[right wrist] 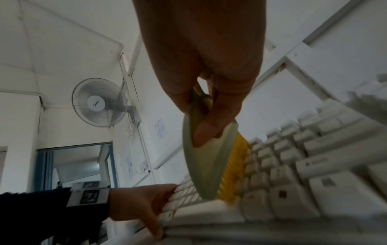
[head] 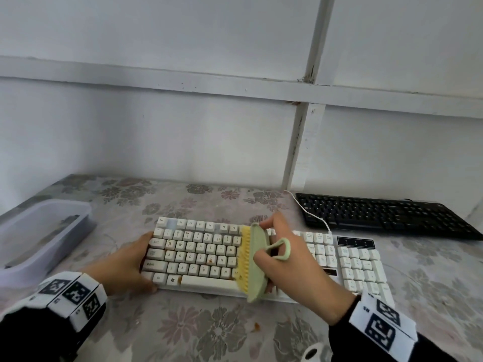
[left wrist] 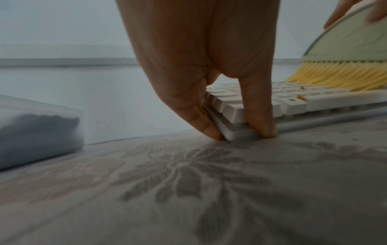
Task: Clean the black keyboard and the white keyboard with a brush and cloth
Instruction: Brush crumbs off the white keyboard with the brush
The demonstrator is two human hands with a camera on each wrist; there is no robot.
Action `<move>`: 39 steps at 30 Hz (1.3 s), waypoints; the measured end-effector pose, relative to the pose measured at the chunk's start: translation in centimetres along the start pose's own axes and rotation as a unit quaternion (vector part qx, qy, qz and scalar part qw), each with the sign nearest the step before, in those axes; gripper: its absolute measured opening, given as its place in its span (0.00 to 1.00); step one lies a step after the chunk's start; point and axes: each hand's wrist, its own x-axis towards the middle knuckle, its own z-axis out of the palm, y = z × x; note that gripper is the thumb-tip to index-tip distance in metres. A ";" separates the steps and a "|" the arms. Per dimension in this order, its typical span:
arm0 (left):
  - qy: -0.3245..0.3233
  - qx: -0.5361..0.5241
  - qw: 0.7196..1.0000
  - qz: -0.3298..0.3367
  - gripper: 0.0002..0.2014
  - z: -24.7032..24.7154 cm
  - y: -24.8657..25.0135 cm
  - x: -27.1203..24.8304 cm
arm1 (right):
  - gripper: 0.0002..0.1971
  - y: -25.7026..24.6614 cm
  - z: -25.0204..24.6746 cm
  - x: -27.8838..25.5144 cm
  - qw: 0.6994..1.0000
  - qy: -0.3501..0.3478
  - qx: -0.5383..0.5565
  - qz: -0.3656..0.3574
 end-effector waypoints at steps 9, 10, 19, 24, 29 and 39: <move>0.001 -0.006 1.000 -0.009 0.50 0.0 -0.1 0.0 | 0.13 -1.7 -2.1 0.3 0.996 0.008 0.083 0.028; -0.002 -0.007 1.000 -0.011 0.50 0.0 -0.1 0.0 | 0.13 -1.8 -2.1 0.6 0.996 0.028 0.086 0.020; 0.001 0.003 1.000 -0.009 0.50 -0.1 0.5 -0.2 | 0.12 -0.2 0.3 0.0 0.998 -0.027 0.049 0.025; -0.003 -0.002 1.000 -0.015 0.51 -0.2 0.6 -0.2 | 0.12 -0.6 -0.6 -0.7 0.995 -0.056 0.064 0.048; -0.002 0.009 1.000 -0.016 0.50 -0.2 0.8 -0.4 | 0.13 -2.7 -2.3 0.9 0.988 0.054 0.142 0.007; 0.008 0.002 1.000 -0.002 0.49 -0.1 0.3 -0.2 | 0.11 -1.4 1.1 1.3 0.999 0.009 0.043 -0.001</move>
